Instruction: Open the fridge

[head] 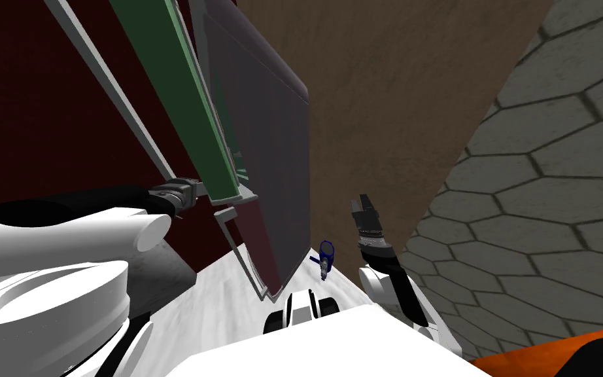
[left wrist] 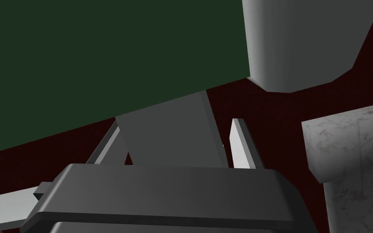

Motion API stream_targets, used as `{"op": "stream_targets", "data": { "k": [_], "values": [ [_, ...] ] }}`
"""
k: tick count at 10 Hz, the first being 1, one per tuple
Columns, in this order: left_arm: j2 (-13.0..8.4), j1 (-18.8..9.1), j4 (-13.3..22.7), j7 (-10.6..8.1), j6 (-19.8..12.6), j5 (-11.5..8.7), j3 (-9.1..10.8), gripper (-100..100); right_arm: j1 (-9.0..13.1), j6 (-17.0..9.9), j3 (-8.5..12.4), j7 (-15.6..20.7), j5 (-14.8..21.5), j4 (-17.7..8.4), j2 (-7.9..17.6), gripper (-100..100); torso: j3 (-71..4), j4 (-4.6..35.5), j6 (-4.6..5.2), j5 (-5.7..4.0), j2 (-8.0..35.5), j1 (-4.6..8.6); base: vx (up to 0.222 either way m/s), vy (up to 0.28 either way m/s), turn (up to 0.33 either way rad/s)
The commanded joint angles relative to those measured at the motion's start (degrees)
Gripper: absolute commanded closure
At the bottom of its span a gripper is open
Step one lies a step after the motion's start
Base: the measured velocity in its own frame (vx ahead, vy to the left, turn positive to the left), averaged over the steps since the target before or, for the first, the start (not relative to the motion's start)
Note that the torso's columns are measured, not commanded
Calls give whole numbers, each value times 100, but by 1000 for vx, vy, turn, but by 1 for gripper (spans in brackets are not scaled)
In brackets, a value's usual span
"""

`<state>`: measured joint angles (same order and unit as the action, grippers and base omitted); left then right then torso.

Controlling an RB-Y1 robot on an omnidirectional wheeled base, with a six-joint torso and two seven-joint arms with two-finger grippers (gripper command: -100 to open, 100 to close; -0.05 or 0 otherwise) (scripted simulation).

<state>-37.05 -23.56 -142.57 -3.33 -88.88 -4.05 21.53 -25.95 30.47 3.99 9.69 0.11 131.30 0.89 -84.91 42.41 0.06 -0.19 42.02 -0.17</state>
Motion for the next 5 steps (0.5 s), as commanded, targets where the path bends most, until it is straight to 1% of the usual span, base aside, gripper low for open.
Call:
{"op": "stream_targets", "data": {
  "k": [1, 2, 3, 4, 5],
  "values": [
    [-10, -82, -56, -4, 50, -110, -29, 100, 0, 0, 0, 0, 0, 0, 0, 0, -4, 1, 6, -4, -4, 3, -88, 221, -37],
    [-2, -123, -108, -7, 41, -241, -59, 100, 0, 0, 0, 0, 0, 0, 0, 0, -11, 2, 5, -9, -13, 20, -74, 245, -46],
    [-2, -123, -108, -7, 41, -241, -59, 100, 0, 0, 0, 0, 0, 0, 0, 0, -24, 5, 15, -15, -23, 11, -91, 230, -33],
    [6, -164, -161, -11, 32, -372, -89, 100, 0, 0, 0, 0, 0, 0, 0, 0, -23, 2, 12, -14, -22, 18, -116, 276, -40],
    [14, -204, -213, -15, 23, -503, -118, 100, 0, 0, 0, 0, 0, 0, 0, 0, -17, 8, 15, -15, -13, 4, -67, 327, -86]
  ]
}}
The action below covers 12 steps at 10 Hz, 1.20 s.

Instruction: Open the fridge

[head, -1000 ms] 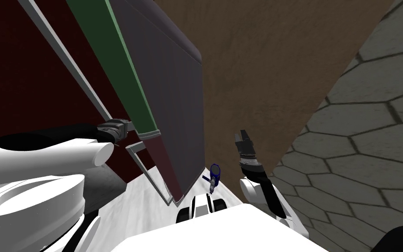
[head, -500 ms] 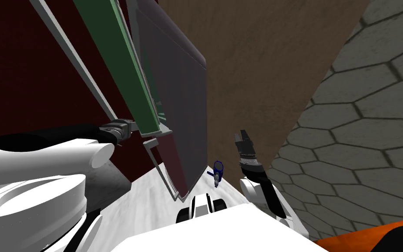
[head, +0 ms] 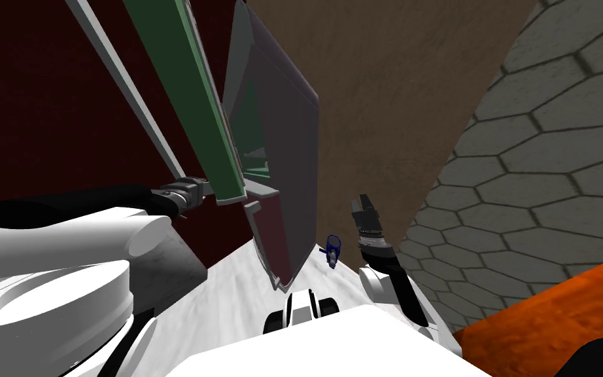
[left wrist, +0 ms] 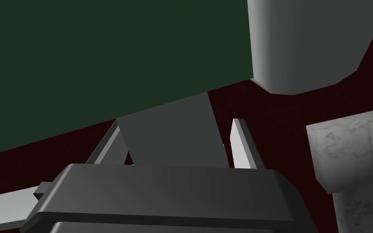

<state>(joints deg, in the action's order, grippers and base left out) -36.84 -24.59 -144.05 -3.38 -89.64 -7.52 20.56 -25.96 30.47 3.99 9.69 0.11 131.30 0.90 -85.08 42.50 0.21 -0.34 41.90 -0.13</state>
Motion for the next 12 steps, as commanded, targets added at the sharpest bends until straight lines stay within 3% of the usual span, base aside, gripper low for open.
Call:
{"op": "stream_targets", "data": {
  "k": [1, 2, 3, 5, 6, 7, 8, 9, 11, 12],
  "values": [
    [-7, -101, -64, -10, 100, -156, -21, 100, 0, 0, 0, 0, 0, 0, 0, 0, -13, -7, 7, 2, -22, -8, -116, 288, -32],
    [1, -142, -117, -14, 91, -287, -51, 100, 0, 0, 0, 0, 0, 0, 0, 0, -14, -13, 3, 0, -21, 11, -135, 308, -42],
    [1, -142, -117, -14, 91, -287, -51, 100, 0, 0, 0, 0, 0, 0, 0, 0, -5, -8, 2, -2, -12, 14, -97, 265, -41],
    [18, -223, -221, -21, 74, -549, -110, 100, 0, 0, 0, 0, 0, 0, 0, 0, 2, -3, 3, -4, -3, 20, -112, 348, -79],
    [18, -223, -221, -21, 74, -549, -110, 100, 0, 0, 1, 0, 0, 0, 1, 0, 5, 0, 3, 0, 5, 3, -134, 296, -49],
    [26, -264, -274, -25, 65, -680, -140, 100, -1, 0, 0, 0, 0, 0, 0, 0, 18, 3, -8, -4, 17, 39, -128, 266, -54],
    [32, -208, -226, -23, 3, -650, -130, 100, -1, 0, 0, 0, 0, 0, 0, 0, 38, 6, -13, -4, 37, 54, -52, 133, -36],
    [63, -245, -240, -10, 55, -770, -175, 100, -2, 0, -2, 0, 0, 0, -2, 0, 48, -7, -25, 6, 37, 80, -16, 206, -58],
    [92, -280, -250, 1, 99, -883, -209, 100, -1, 0, 0, 0, 0, 0, 0, 0, 10, -3, -1, 17, 5, -30, -31, 333, -67],
    [121, -314, -260, 13, 143, -995, -244, 100, -1, 0, 1, 0, 0, -1, 0, 0, 1, -3, -3, 9, -1, -6, -105, 369, -60]
  ]
}}
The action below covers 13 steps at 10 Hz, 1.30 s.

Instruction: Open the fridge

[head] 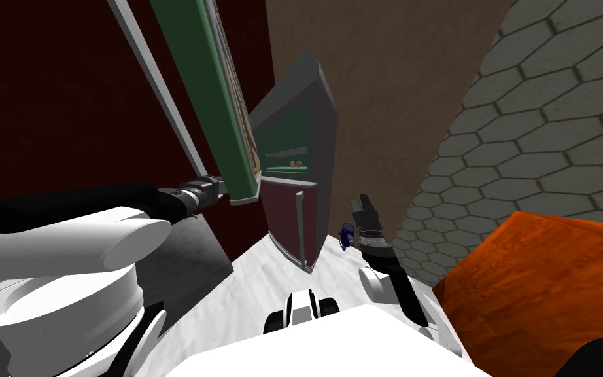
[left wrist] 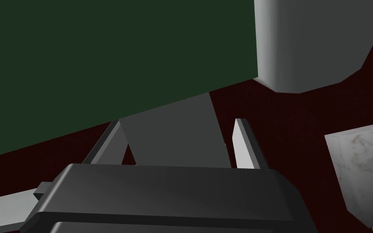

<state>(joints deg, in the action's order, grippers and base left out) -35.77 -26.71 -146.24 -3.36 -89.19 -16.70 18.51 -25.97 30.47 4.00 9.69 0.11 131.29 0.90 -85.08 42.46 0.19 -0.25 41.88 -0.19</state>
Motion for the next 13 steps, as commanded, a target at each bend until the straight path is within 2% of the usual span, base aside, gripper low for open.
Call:
{"op": "stream_targets", "data": {
  "k": [1, 2, 3, 4, 5, 6, 8, 9, 10, 11, 12, 13],
  "values": [
    [44, -136, -51, 22, 142, -190, -73, 100, 1, 0, 0, 0, 0, 0, 1, 0, 8, 3, 4, -6, 9, 12, -85, 397, -96],
    [44, -136, -51, 22, 142, -190, -73, 100, 0, 0, 0, 0, 0, 0, 1, 0, 5, 9, 5, -12, 5, 28, -29, 304, -53],
    [74, -171, -61, 33, 186, -302, -108, 100, -1, 0, 0, 0, 0, 0, 0, 0, 6, 2, 0, -15, -2, 68, 1, 328, -40],
    [103, -205, -71, 45, 230, -415, -142, 100, -1, 0, 0, 0, 0, 1, 0, 0, -1, -1, 9, -17, -9, 54, -37, 402, -90],
    [103, -205, -71, 45, 230, -415, -142, 100, 0, 0, 0, 0, 0, 0, 0, 0, -5, -2, 15, -11, -8, 28, -31, 305, -57],
    [132, -240, -81, 56, 274, -527, -177, 100, -1, 0, 0, 0, 0, 0, -1, 0, -3, -3, 7, -15, -10, 59, -15, 313, -43],
    [191, -309, -101, 79, 362, -753, -246, 100, 0, 0, 0, 0, 0, 0, 0, 0, -4, -3, 14, -13, -8, 39, -61, 393, -111],
    [191, -309, -101, 79, 362, -753, -246, 100, 0, 0, 0, 0, 0, 0, 0, 0, 6, 4, 7, -11, 5, 35, -50, 330, -52],
    [221, -343, -111, 90, 406, -865, -280, 100, -1, 0, 0, 0, 0, 0, 0, 0, 19, 9, -4, -14, 19, 62, -45, 355, -58],
    [239, -269, -61, 84, 351, -787, -327, 100, -1, 0, 0, 0, 0, 0, 0, 0, 30, 11, -3, -12, 32, 52, -20, 180, -41],
    [275, -308, -88, 95, 390, -897, -365, 100, -1, 0, -2, 0, 0, 0, -3, 0, 45, -5, -19, -1, 38, 88, 26, 200, -77],
    [275, -308, -88, 95, 390, -897, -365, 100, -1, 0, -2, 0, 0, 1, -2, 0, 32, -5, -6, 0, 24, 48, 41, 216, -48]
  ]
}}
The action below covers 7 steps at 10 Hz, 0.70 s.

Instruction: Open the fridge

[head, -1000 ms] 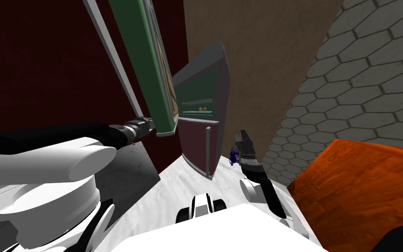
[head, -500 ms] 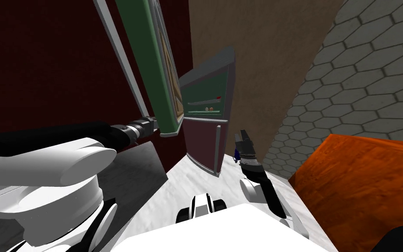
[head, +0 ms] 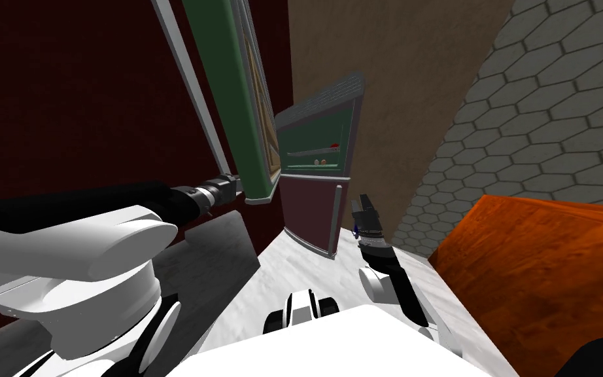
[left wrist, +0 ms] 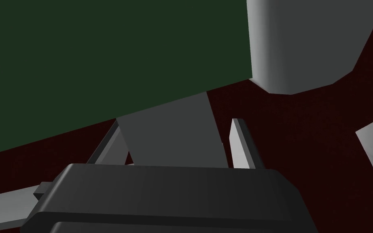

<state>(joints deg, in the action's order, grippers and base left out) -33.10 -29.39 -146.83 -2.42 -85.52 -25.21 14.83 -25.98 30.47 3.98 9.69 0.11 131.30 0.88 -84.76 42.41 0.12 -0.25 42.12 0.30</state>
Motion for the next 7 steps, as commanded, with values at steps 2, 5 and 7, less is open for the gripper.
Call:
{"op": "stream_targets", "data": {
  "k": [2, 5, 7],
  "values": [
    [39, -74, -57, 9, 42, -152, -24, 100, 0, 0, 1, 0, 0, 0, 1, 0, -17, 0, 6, 4, -15, -32, 23, 259, -57],
    [103, -142, -113, 23, 78, -365, -78, 100, -1, 0, 2, 0, 0, -1, 2, 0, -27, 5, 15, -5, -23, -15, 35, 323, -80],
    [135, -176, -140, 30, 96, -471, -104, 100, -1, 0, 1, 0, 0, 0, 1, 0, -20, 13, 12, -16, -8, 17, 44, 284, -68]
  ]
}}
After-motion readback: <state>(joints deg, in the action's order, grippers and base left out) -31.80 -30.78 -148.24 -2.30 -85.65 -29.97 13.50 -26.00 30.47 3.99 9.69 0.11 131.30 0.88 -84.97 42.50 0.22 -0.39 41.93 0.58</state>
